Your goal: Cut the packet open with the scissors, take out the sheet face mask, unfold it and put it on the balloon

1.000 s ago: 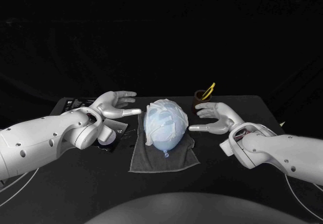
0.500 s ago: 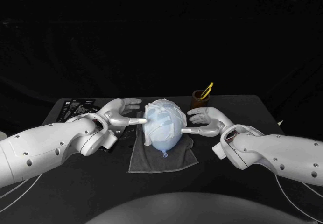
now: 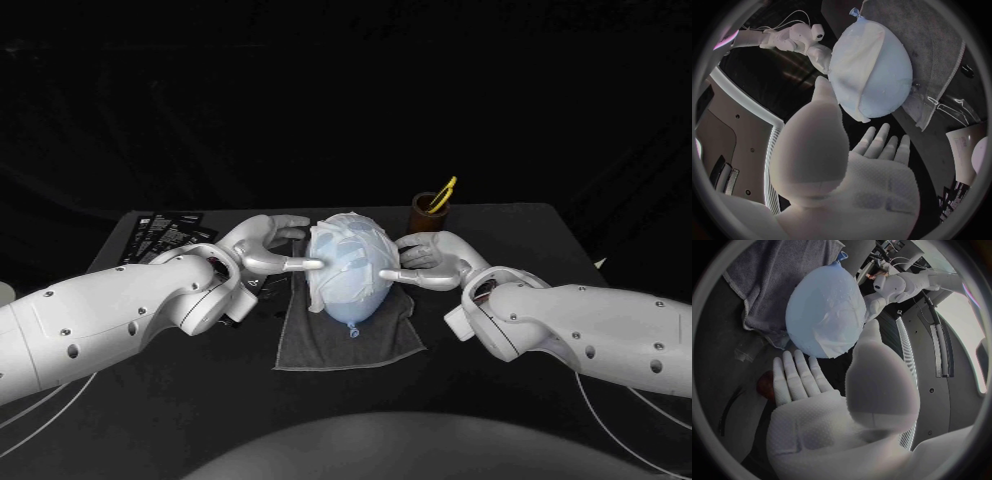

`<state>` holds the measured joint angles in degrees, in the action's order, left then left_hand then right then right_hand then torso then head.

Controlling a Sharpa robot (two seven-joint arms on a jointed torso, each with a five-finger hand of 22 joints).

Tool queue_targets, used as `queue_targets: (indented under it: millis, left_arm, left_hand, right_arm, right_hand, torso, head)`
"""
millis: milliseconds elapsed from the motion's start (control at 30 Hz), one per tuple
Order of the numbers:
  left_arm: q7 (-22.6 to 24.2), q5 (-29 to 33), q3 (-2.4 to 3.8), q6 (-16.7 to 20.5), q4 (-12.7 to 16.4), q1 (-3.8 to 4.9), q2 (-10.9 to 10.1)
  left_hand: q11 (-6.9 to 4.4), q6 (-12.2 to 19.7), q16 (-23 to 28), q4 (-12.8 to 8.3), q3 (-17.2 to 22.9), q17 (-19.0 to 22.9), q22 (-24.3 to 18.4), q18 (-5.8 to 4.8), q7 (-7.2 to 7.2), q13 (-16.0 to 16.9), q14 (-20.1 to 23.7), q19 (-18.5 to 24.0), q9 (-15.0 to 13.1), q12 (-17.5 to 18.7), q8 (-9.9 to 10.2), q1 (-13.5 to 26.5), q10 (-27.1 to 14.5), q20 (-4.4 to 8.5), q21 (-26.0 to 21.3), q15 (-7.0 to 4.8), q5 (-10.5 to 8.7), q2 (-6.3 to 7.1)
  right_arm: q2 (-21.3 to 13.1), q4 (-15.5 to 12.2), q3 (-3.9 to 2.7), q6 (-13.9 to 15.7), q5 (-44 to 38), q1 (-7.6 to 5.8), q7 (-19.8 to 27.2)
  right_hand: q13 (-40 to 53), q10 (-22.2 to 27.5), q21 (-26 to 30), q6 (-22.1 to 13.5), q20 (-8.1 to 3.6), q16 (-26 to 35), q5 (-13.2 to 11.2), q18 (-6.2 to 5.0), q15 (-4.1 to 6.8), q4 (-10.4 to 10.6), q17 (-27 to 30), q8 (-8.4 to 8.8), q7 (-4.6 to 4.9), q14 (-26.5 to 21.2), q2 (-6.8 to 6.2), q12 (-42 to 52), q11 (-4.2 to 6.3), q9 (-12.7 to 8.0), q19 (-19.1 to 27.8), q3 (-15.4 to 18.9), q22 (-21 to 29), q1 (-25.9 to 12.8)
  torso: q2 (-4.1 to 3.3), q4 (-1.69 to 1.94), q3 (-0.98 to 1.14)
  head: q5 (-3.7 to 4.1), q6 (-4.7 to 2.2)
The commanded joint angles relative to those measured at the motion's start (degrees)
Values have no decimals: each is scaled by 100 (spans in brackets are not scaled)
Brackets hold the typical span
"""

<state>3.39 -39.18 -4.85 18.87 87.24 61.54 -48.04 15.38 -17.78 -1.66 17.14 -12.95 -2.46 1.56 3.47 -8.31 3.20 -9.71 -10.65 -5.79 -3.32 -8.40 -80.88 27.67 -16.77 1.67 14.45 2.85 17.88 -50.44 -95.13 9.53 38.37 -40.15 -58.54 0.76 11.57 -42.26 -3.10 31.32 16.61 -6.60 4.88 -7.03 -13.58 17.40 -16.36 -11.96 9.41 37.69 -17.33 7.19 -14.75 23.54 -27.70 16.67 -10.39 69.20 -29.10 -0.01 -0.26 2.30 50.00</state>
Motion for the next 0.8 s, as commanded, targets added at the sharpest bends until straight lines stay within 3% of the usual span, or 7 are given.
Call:
queue_targets:
  millis: [33,333,600,800]
  left_arm:
    - [-105,-94,6,66,1,1,36]
    - [-229,-154,7,28,-59,1,117]
    - [-307,-274,8,56,-119,2,181]
    - [-336,-381,8,108,-159,2,211]
  left_hand:
    - [25,-31,10,17,-25,-9,2,22,-863,12,-22,28,-11,-39,-16,63,53,-6,-14,56,10,17]
    - [37,-36,8,14,-21,-9,4,38,-870,17,-18,27,-16,-56,-25,-10,77,-5,-11,76,13,16]
    - [38,-57,3,14,-19,-15,5,57,-871,25,-33,39,-29,-81,-44,-172,116,-4,-9,79,13,13]
    - [37,-101,-13,13,-11,-32,7,74,-872,38,-95,40,-47,-119,-74,-314,202,-2,-7,78,16,9]
  right_arm:
    - [51,57,-6,-93,108,-2,-59]
    - [215,234,-10,-148,66,-12,-209]
    - [307,324,-11,-195,-99,-17,-359]
    - [345,382,-11,-205,-155,-18,-445]
  right_hand:
    - [-9,33,1,-51,2,14,40,28,5,4,13,-42,788,-5,-20,35,-4,11,41,21,7,-74]
    - [-16,40,1,-67,2,16,56,30,3,2,17,-67,788,-8,-1,47,-4,24,45,-1,13,-74]
    - [-40,54,-2,-135,2,11,81,32,2,0,30,-174,788,3,29,106,-4,81,53,-39,34,145]
    - [-58,43,-9,-176,1,-20,10,27,8,-5,19,-298,787,85,177,182,1,143,43,-178,48,311]
  torso:
    - [3,1,-1]
    - [-1,-1,1]
    - [6,-1,3]
    - [5,-3,3]
  head:
    - [16,0]
    - [42,0]
    - [42,0]
    - [48,0]
